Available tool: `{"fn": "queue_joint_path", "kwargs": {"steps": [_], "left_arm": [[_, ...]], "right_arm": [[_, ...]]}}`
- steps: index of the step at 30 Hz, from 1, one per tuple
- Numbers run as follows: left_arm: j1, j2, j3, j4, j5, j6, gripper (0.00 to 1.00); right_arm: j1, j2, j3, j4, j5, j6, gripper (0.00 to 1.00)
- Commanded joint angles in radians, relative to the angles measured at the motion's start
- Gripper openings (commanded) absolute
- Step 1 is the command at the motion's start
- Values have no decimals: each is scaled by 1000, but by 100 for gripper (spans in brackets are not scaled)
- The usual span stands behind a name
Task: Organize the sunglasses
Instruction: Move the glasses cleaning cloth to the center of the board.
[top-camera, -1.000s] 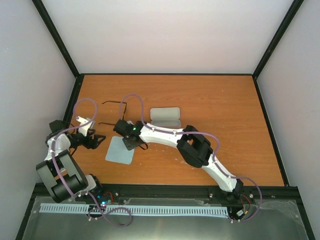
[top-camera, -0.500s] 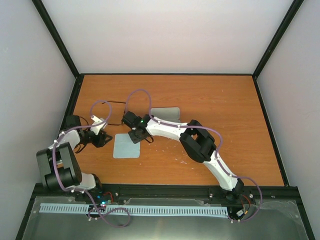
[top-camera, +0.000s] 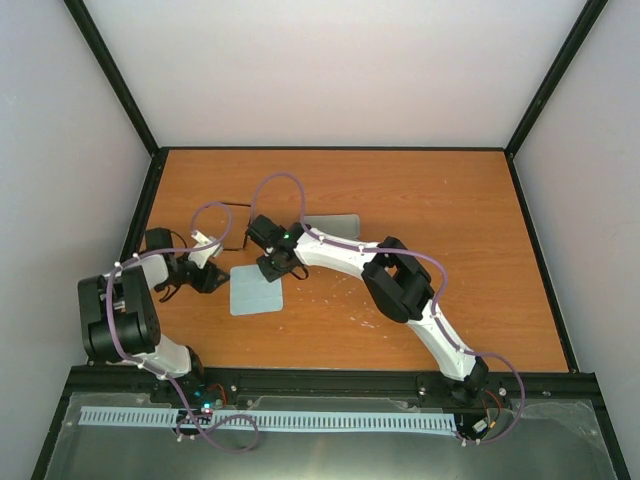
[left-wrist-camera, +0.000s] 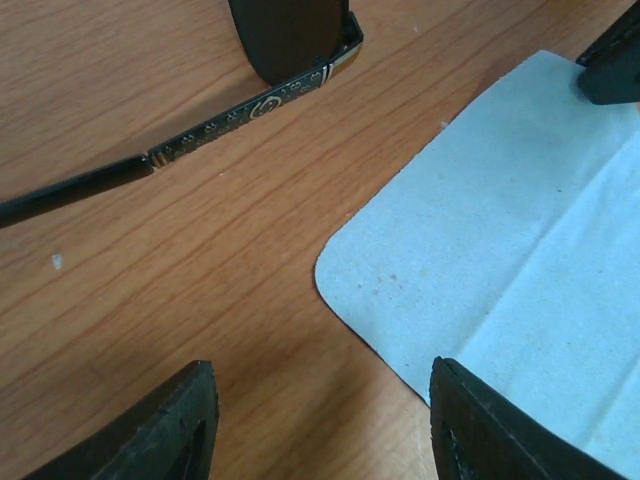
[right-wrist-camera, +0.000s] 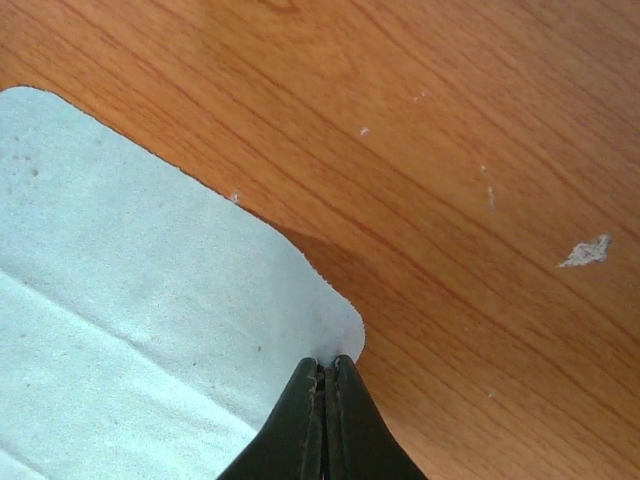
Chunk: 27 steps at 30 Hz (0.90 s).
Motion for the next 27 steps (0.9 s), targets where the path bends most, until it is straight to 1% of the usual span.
{"fn": "queue_joint_path", "kwargs": {"steps": [1, 9, 14, 20, 27], "left_arm": [[-30, 29, 20, 68, -36, -30, 59], [-96, 42, -8, 126, -64, -74, 57], [-99, 42, -15, 168, -85, -98, 52], [-113, 74, -13, 155, -141, -90, 48], [-141, 72, -22, 139, -151, -81, 46]], "right_arm": [[-2, 13, 28, -9, -17, -7, 3], [-2, 9, 29, -14, -21, -6, 3], [-1, 8, 22, -18, -22, -5, 3], [0, 6, 23, -18, -24, -3, 3], [0, 7, 18, -18, -24, -3, 3]]}}
